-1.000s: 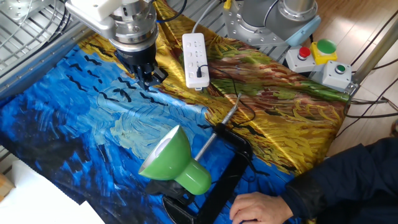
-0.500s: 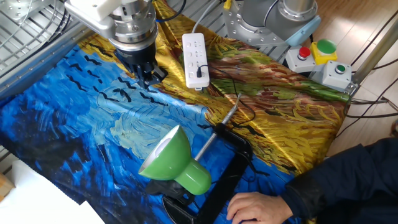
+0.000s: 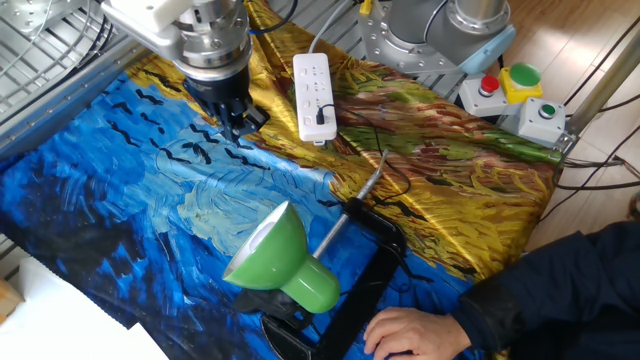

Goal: Turn on the desk lamp by pressing the button

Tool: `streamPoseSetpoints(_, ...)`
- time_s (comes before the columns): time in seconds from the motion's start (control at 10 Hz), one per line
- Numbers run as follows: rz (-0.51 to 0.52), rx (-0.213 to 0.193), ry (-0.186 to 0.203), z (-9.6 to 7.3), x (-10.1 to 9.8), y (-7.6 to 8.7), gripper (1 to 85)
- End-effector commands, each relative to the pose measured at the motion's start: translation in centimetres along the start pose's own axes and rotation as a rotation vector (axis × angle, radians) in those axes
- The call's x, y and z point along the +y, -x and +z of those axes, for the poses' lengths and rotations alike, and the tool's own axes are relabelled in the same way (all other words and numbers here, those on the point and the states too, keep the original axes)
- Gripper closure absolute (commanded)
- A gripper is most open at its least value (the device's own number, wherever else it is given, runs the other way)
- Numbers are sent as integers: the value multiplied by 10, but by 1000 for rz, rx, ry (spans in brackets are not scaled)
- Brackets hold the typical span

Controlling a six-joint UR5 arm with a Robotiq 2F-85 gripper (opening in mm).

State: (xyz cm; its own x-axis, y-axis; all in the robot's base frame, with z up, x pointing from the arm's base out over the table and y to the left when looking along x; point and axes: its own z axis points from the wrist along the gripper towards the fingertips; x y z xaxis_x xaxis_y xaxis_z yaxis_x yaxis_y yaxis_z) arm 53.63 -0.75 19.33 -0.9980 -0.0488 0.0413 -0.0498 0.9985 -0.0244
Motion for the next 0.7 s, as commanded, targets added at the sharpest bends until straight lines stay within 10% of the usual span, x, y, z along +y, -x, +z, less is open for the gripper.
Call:
streamPoseSetpoints(0.0, -26, 22, 12, -7, -8, -1, 847)
streamPoseSetpoints(0.6, -168, -55, 23, 2, -27, 15, 847)
